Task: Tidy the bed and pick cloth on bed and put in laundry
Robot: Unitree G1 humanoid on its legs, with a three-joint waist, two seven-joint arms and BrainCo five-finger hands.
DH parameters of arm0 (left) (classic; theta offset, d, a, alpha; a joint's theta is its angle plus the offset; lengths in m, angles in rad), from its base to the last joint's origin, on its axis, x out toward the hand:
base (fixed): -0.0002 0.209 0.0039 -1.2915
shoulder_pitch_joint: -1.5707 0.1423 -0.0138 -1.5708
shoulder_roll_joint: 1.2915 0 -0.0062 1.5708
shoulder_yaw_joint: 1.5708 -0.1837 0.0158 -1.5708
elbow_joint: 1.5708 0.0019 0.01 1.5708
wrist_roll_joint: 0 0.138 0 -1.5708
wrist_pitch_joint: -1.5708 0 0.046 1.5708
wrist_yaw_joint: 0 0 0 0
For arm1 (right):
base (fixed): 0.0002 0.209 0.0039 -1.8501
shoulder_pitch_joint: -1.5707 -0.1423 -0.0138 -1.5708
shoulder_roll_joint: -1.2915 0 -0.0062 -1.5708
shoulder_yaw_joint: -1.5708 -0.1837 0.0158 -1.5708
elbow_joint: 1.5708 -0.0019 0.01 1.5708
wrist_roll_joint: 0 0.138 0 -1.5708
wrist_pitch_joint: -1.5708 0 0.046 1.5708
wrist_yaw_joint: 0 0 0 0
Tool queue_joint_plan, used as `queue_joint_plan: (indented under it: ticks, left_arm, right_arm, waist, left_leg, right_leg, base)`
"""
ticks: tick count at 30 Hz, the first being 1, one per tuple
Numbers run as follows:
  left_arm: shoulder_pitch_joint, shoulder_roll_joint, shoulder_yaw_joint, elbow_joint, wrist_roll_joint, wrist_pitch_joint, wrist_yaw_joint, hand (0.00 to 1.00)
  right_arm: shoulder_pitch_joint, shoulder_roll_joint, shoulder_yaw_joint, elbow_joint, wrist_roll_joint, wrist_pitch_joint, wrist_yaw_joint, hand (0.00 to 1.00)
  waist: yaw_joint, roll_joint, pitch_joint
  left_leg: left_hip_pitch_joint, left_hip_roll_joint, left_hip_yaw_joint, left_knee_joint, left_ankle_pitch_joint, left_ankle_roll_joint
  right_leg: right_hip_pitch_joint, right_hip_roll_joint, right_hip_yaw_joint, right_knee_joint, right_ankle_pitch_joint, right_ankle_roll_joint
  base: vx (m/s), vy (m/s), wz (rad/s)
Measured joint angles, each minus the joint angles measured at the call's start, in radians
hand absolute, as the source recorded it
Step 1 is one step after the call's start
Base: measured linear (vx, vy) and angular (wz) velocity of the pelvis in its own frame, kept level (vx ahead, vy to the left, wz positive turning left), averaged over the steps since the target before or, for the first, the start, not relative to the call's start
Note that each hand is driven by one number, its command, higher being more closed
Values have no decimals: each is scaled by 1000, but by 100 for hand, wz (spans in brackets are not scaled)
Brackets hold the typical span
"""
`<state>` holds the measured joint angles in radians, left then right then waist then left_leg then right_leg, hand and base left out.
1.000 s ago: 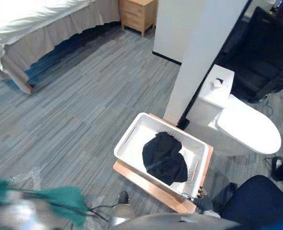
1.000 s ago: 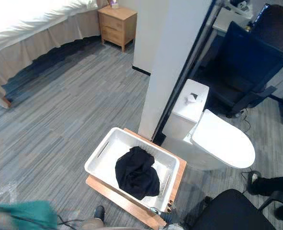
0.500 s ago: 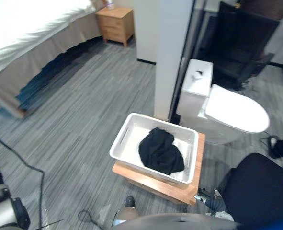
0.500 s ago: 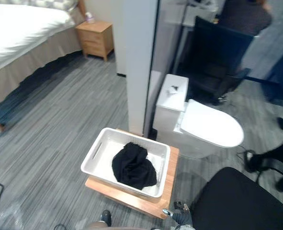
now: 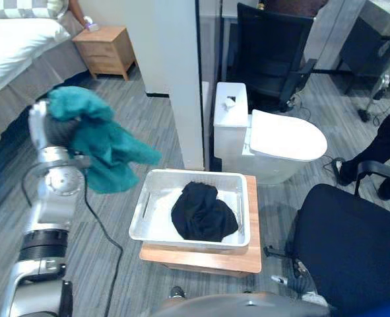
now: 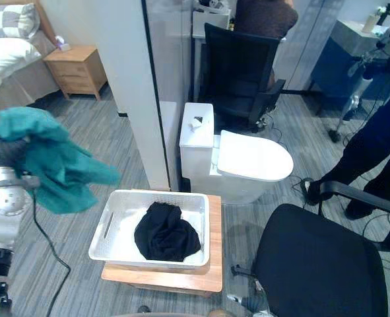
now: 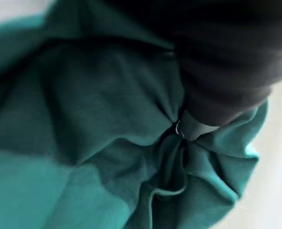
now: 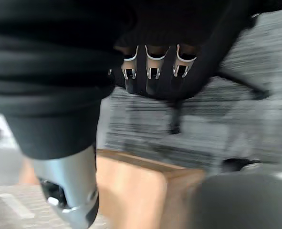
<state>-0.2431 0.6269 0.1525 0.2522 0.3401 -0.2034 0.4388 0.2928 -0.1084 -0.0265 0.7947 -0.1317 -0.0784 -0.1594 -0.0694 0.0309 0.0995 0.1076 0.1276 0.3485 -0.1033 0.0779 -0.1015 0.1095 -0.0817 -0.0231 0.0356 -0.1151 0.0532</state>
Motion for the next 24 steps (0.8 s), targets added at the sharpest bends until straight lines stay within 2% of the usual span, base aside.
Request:
queue_joint_plan:
  ticks: [2,5,10,18,20,24]
  left_arm:
    - [7,-21,-30,0,10,0,-7,100]
    - [9,-33,-69,0,35,0,-25,100]
    - [44,-33,-149,-47,45,1,-76,100]
    - [104,-34,-188,-121,42,-25,-117,100]
    - [131,-62,-204,-134,41,-47,-135,100]
    - [167,-111,-258,-131,41,-48,-159,100]
  right_arm:
    - [0,-22,4,15,0,1,1,0]
    - [-2,-30,4,17,0,-1,3,0]
    - [-2,-29,4,19,0,-4,4,0]
    - [-9,-31,3,31,0,-2,23,0]
    - [-18,-35,3,41,0,-2,29,0]
    - [-28,-53,4,48,0,-4,40,0]
  waist:
    - [-6,28,11]
    - [-26,43,5]
    - [-44,41,5]
    - [-57,41,7]
    - [-61,46,9]
    - [-67,62,18]
  left_leg:
    - [12,8,18,0,-2,-2]
    - [15,18,23,-1,-2,-3]
    - [13,18,28,0,-3,-5]
    - [12,12,36,0,-13,-9]
    - [12,12,45,0,-15,-10]
    - [13,13,50,0,-16,-10]
  right_leg:
    - [0,8,18,0,6,-2]
    - [-4,18,20,-1,7,-3]
    - [-12,18,26,-2,8,-4]
    - [-16,12,39,-8,9,-2]
    - [-16,12,41,-11,9,-2]
    - [-18,13,45,-12,9,-2]
  base:
    - [-39,-16,-27]
    - [-45,-34,-8]
    - [0,4,-2]
    - [25,11,-4]
    - [31,2,-3]
    - [6,-1,-2]
